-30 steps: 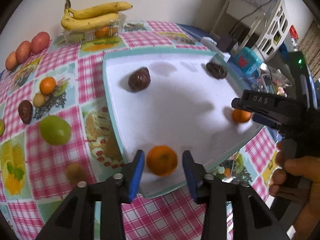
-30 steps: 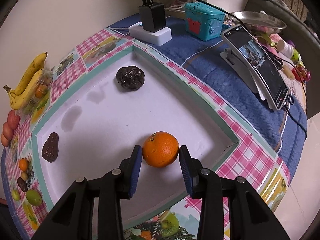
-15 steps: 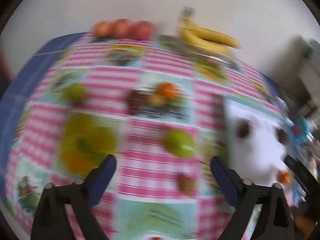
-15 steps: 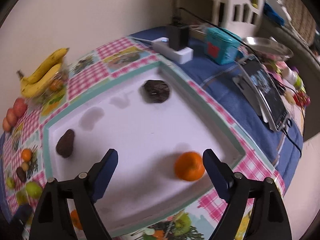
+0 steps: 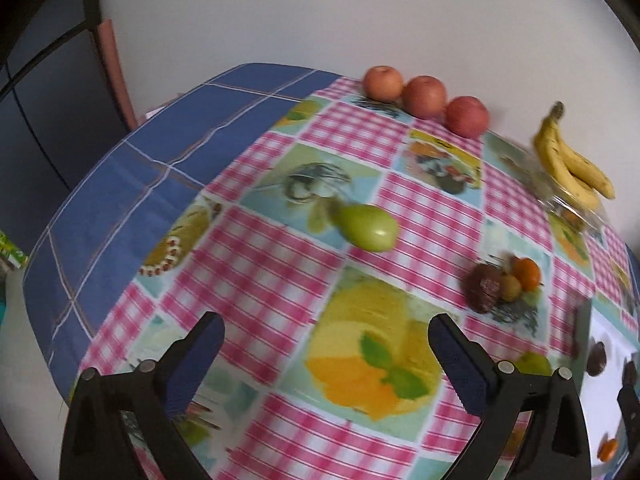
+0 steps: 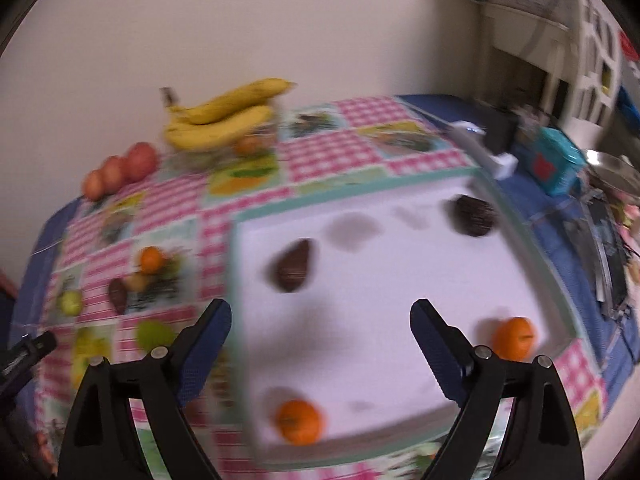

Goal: Organize fruits
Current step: 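Open both grippers to release the tangerines in the tray, then grasp the small brown kiwi with the right gripper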

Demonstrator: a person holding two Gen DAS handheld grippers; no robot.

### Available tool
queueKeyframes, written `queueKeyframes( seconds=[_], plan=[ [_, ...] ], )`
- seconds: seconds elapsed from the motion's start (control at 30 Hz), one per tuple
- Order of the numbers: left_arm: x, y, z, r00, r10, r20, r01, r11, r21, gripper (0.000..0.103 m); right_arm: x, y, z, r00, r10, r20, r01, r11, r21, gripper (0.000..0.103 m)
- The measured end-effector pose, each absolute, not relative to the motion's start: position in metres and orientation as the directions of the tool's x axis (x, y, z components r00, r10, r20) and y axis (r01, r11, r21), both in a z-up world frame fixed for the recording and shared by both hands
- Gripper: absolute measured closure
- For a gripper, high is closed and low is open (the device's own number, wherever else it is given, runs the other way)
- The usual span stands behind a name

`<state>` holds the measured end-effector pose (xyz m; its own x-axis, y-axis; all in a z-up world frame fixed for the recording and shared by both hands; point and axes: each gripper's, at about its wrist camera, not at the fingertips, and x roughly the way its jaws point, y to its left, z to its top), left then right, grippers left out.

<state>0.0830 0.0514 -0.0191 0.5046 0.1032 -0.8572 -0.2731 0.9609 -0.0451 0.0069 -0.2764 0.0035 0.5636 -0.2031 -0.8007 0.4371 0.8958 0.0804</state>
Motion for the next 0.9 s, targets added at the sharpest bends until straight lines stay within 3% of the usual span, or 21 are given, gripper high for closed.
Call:
queueKeyframes(
  seconds=[0.27, 0.37, 0.7, 0.77, 0.83, 0.9],
  plan=[
    [0.084, 0.063, -0.019, 0.503, 0.085, -0.86, -0.278, 0.958, -0.068, 0.0, 0.03, -0.204, 0.001, 0.582, 0.024, -0.813, 0.207, 0.962, 0.176, 0.012],
    [0.086, 0.057, -0.027, 0.471, 0.034, -0.881, -0.251, 0.963, -0.097, 0.0, 0.031, -0.192, -0.003, 0.564, 0.038, -0.825, 0.165, 0.974, 0.157, 0.012],
    [0.086, 0.04, -0.054, 0.369, 0.0, -0.93, -0.188, 0.979, -0.074, 0.0, 0.034, -0.197, -0.032, 0.45, 0.087, -0.889, 0.198, 0.961, 0.194, 0.013],
    [0.087, 0.04, -0.055, 0.37, -0.003, -0.929, -0.193, 0.978, -0.08, 0.0, 0.034, -0.195, -0.036, 0.427, 0.081, -0.901, 0.198, 0.963, 0.181, 0.017],
    [0.088, 0.041, -0.056, 0.368, -0.004, -0.93, -0.193, 0.978, -0.08, 0.0, 0.034, -0.194, -0.041, 0.406, 0.082, -0.91, 0.198, 0.964, 0.175, 0.034],
    [0.087, 0.041, -0.057, 0.366, -0.006, -0.931, -0.19, 0.978, -0.081, 0.0, 0.034, -0.192, -0.045, 0.383, 0.096, -0.919, 0.187, 0.966, 0.178, 0.041]
  ],
)
